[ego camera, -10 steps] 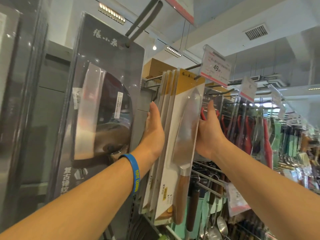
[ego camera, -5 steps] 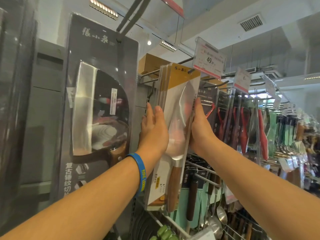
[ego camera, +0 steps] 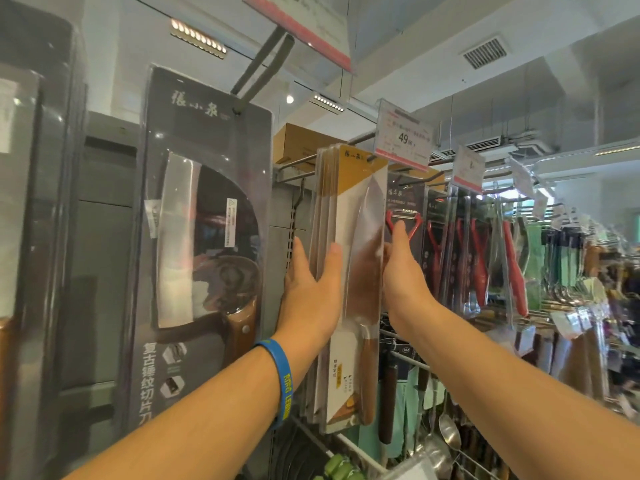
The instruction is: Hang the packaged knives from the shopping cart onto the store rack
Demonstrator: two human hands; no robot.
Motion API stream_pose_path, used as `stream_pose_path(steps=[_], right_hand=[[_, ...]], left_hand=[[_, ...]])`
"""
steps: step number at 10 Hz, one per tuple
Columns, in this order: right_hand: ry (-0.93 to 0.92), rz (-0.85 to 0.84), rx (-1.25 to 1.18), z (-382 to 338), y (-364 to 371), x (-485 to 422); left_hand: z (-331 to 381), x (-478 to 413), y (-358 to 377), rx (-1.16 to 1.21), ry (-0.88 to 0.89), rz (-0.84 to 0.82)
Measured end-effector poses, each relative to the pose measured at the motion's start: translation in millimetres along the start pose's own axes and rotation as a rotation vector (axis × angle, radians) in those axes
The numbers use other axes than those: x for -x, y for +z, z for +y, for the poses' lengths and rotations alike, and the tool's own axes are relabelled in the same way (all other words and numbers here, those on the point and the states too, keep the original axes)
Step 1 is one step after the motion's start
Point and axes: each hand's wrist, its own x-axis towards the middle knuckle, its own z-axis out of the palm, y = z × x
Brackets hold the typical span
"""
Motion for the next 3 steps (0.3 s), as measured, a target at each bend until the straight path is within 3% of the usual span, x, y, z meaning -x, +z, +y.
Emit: stream_pose_path(steps=[2,3], right_hand=[[-0.021,0.017,0.127,13.2,-4.0,12.5],[-0.263,0.199,0.250,12.2,-11.6,23.5]], left_hand=[[-5.7,14.6,-7.8,-0.123,0.022,-0.052],[-6.0,25.6,-11.7,-0.202,0.051,-0.036]])
